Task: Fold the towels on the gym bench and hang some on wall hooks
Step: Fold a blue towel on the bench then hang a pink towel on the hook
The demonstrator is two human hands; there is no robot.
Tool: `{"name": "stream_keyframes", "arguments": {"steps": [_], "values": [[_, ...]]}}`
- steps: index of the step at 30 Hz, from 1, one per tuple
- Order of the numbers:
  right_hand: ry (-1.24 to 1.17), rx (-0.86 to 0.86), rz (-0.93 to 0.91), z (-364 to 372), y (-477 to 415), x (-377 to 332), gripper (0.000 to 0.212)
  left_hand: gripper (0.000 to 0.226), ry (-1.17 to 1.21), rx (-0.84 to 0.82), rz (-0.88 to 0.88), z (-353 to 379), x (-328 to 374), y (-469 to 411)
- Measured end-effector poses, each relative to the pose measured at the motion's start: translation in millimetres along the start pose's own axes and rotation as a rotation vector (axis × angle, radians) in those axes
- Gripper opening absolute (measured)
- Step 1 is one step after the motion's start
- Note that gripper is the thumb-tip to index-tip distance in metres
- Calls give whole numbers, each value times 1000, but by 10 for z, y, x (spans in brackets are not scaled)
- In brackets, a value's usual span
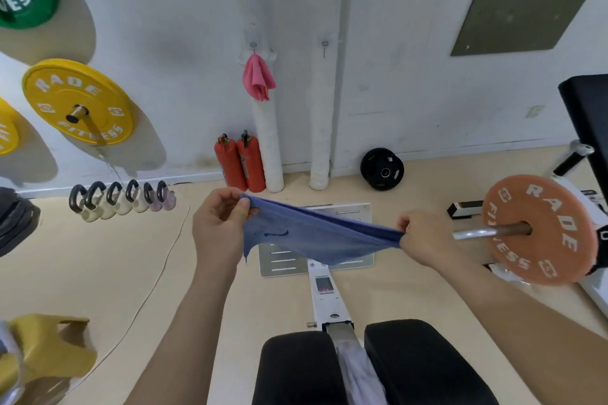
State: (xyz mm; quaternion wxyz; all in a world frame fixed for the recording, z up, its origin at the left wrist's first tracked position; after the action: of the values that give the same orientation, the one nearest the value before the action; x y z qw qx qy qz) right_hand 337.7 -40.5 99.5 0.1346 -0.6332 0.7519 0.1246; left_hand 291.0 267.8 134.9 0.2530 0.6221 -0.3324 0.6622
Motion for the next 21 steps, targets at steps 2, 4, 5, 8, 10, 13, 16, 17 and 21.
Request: {"name": "stream_keyframes", "arguments": {"steps": [2,4,5,8,10,13,16,17,21], "values": [[96,-75,-31,112,60,31,21,25,-9,-11,-32,28,-91,-5],[58,-156,68,220,82,104,18,25,-32,-18,-67,17,-201,-18],[-6,-178,148,255,84,139,19,25,-52,-27,-88,1,-271,-26],[-169,-115,295,316,27,243,23,25,-132,-112,-181,-43,-493,-32],[-243,-88,343,336,-21,283,23,26,-173,-144,-242,-60,-608,-27],[-347,-75,418,350,-27,296,24,24,-173,-128,-328,-87,-721,-17],[-380,-42,470,427,55,310,24,21,-209,-154,-385,-110,-831,1],[-368,-17,471,457,100,304,25,20,-232,-164,-391,-116,-867,11],[-360,71,420,463,128,255,26,22,-234,-91,-377,-166,-854,43]]}}
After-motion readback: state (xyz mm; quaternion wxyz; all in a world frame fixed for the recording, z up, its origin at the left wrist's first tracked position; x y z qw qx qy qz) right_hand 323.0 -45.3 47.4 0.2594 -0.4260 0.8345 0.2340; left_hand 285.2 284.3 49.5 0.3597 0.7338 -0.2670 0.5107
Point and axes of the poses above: each hand's wrist, its own y-axis away from the middle knuckle, its own z-axis out of the palm, x = y × z, the point moved 2 cm from there along -y, towards the middle knuckle, and after that the axes turned 12 degrees about x, right-handed, at the moved point
